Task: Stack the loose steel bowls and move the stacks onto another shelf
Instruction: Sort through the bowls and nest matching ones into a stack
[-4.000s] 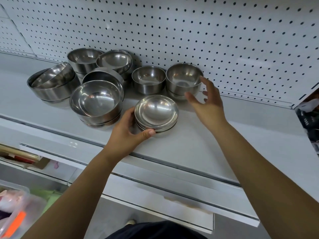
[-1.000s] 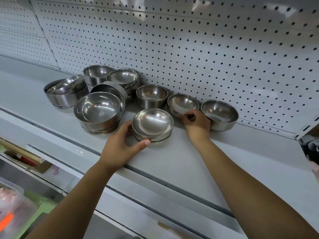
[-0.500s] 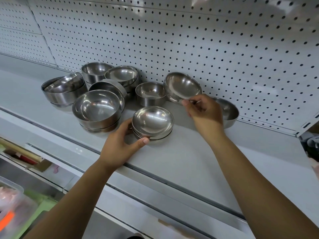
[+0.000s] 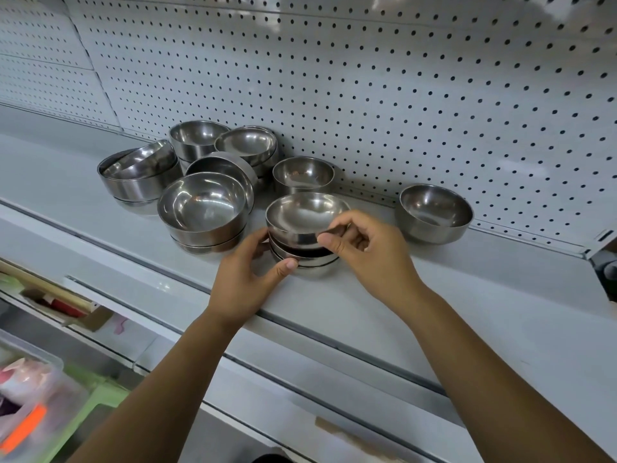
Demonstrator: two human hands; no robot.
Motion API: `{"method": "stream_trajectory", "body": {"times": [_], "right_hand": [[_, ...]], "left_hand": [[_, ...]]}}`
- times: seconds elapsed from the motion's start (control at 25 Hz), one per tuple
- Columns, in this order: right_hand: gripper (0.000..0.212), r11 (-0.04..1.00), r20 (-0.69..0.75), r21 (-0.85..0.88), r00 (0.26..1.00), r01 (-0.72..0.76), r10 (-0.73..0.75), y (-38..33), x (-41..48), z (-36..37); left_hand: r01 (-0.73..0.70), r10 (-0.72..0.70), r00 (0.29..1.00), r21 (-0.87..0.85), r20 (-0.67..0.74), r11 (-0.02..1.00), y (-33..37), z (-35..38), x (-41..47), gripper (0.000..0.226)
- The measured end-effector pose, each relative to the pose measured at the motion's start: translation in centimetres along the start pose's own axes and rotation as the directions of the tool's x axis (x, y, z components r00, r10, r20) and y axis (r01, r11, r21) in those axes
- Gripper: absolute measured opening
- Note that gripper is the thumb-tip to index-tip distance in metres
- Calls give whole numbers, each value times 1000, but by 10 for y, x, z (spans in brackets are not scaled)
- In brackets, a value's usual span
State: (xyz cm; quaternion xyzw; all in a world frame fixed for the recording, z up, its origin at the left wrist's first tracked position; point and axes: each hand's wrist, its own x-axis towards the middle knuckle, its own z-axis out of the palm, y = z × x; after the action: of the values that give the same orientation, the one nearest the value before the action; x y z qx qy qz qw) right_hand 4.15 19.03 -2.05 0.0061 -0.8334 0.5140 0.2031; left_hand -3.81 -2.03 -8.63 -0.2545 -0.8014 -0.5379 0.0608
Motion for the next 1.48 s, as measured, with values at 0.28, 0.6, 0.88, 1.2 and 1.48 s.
{"method": "stream_trajectory", "body": {"times": [0.28,0.6,0.88,1.2,1.48], "right_hand": [[57,990,-34,-48,991,-134,133,4,-18,3],[134,946,-140,136,940,-294,312,10,-20,59],[128,938,-307,248,899,-241,312,1,-4,103],[121,949,-402,233,867,-213,294,0,-1,118],[117,944,-411,232,856,-235,314,-2,-6,118]], "left_hand": [[74,-72,956,-2,-284,997,2,0,-25,41],[-79,76,854,16,-515,997,39,-49,-10,20],[-107,104,933,10,-345,994,69,-113,63,13],[-183,68,963,447,261,876,38,-109,222,50],[-120,-127,917,567,377,815,9,-82,264,60]]}}
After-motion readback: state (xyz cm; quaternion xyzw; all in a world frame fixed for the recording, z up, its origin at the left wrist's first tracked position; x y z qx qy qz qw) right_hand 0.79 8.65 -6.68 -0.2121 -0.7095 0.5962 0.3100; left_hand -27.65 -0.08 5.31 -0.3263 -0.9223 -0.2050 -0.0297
